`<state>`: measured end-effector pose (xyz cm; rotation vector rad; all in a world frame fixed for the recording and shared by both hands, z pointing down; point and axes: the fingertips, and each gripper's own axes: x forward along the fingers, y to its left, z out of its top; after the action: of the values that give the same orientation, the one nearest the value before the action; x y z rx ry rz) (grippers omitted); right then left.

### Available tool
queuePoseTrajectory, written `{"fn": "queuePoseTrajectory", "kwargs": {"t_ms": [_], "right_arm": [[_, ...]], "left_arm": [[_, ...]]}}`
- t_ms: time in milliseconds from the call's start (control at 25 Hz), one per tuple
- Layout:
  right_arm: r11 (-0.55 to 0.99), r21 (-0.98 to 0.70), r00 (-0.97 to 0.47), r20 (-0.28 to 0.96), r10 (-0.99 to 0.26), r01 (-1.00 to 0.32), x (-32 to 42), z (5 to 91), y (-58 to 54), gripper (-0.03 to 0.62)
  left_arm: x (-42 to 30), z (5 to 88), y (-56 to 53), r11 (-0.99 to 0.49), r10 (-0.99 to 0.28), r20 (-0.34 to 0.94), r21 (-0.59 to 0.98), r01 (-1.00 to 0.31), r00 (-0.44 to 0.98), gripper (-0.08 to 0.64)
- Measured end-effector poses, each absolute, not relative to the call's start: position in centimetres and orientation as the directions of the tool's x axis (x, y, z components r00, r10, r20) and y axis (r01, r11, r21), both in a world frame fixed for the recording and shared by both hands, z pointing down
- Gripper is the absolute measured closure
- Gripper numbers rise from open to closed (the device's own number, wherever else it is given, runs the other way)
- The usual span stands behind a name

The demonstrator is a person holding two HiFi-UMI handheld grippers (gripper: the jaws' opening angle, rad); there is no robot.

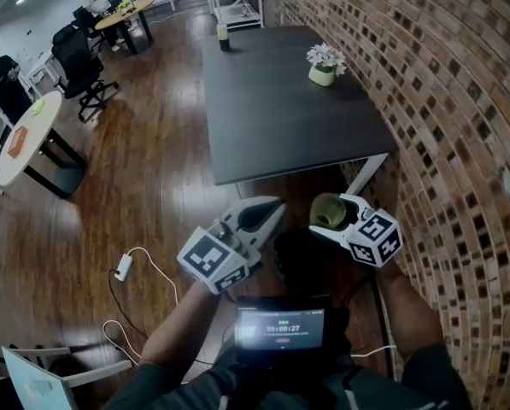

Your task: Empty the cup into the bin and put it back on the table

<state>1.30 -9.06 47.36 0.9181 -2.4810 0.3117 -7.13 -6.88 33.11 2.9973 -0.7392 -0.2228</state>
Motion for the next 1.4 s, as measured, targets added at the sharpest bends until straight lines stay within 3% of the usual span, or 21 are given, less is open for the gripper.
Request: {"fn": "queuePoseTrajectory", "kwargs": {"t_ms": [480, 1000, 1400], "right_arm": [[0.714, -0.028, -0.633, 0.487, -0.601, -0.700, 2.5, 45.8, -16.6, 0.202], [0.778, -0.033, -0.687, 0.492, -0.534, -0.628, 9.3, 47.3, -27.8, 0.202], [0.806, -0.041, -0.717, 0.485, -0.501, -0.591, 12.2, 48.9, -34.7, 0.202]], "left_arm": [[-9.9, 34.8, -14.3, -0.763, -0.646, -0.104, 0.108, -0.637, 0.756, 0.566], [-5.5, 38.6, -24.8, -0.574, -0.817, -0.049, 0.159, -0.803, 0.575, 0.566], [-2.8, 40.4, -30.6, -0.502, -0.862, -0.032, 0.199, -0.842, 0.506, 0.566]]}}
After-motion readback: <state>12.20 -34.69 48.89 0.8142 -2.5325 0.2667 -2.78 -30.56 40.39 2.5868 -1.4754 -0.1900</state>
